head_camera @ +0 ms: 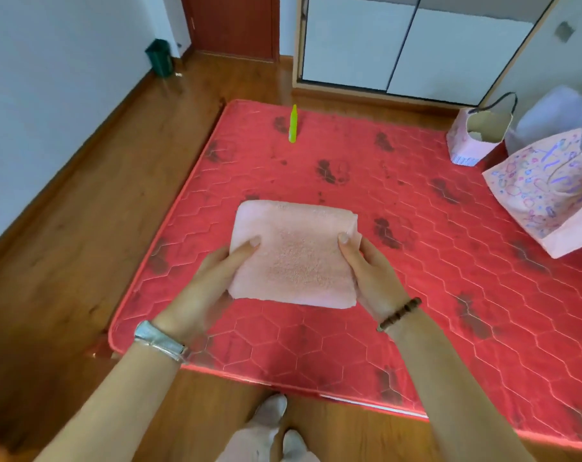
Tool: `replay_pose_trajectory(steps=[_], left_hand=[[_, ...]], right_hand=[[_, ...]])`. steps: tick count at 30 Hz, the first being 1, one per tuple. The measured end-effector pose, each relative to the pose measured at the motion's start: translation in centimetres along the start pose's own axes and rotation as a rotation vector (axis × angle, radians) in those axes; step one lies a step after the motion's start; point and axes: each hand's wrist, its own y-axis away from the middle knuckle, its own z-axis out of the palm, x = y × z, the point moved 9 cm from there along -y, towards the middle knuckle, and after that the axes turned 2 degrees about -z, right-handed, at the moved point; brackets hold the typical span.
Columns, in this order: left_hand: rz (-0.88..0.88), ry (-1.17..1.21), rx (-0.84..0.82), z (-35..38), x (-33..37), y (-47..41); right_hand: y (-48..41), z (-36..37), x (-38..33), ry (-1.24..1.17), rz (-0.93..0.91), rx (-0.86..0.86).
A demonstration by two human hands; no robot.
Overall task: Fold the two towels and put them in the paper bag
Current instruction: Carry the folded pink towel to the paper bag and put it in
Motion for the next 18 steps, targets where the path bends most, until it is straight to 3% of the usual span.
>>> replay_pose_trajectory(steps=[12,18], left_hand=[[-0.025,0.206,0.345,-8.8,-5.8,11.7],[0.010,0.329,0.482,-15.0,-7.4,18.1]], right_hand=[[4.2,10.3,3.7,0.186,0.071,-0.261],[6.4,19.4,4.8,0.273,0.081,-0.429]])
